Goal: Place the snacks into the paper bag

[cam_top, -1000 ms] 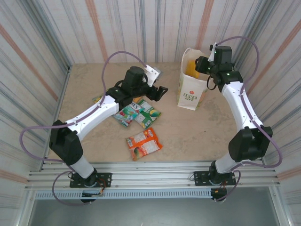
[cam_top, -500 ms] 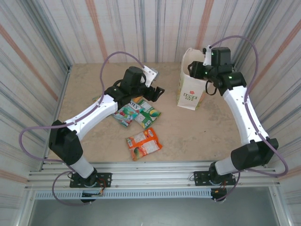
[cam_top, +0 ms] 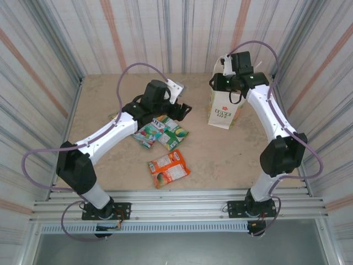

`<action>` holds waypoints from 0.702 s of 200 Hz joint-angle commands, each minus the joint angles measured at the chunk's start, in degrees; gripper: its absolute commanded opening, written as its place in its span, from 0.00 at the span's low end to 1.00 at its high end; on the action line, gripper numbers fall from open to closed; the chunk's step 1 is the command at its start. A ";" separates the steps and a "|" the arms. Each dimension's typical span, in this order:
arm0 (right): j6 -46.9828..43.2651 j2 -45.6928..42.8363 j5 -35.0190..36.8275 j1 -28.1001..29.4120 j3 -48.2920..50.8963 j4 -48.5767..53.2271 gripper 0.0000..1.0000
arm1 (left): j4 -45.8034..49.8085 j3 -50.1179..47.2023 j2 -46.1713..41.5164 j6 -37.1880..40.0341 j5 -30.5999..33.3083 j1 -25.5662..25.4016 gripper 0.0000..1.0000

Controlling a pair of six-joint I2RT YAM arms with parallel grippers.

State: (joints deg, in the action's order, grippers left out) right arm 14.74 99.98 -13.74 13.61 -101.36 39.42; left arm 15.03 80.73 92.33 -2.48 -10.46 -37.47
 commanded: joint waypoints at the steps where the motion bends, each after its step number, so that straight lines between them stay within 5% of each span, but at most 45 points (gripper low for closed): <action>1: -1.82 1.32 -2.10 0.53 -2.28 2.09 0.25 | 0.33 -1.14 -2.64 -1.08 -0.32 0.78 0.82; 21: -3.89 0.49 -1.65 0.81 -1.95 3.78 0.07 | 0.97 -1.63 -3.08 -0.91 0.09 1.30 0.82; 75: -9.21 -5.38 -4.43 1.10 2.93 5.82 0.02 | 1.92 -3.24 -4.44 -0.56 0.94 2.01 0.82; 119: -9.86 -6.39 -6.16 1.18 3.79 7.60 0.06 | 3.07 -4.27 -4.92 -1.79 0.62 2.05 0.82; 140: -10.08 -7.06 -6.58 1.24 4.11 8.42 0.27 | 3.67 -5.13 -5.86 -2.95 0.55 2.05 0.81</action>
State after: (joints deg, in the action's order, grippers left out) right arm 6.13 95.07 -18.50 14.31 -98.00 45.36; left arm 16.86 76.88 89.89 -3.53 -10.35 -35.70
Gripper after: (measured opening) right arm 0.158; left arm 0.814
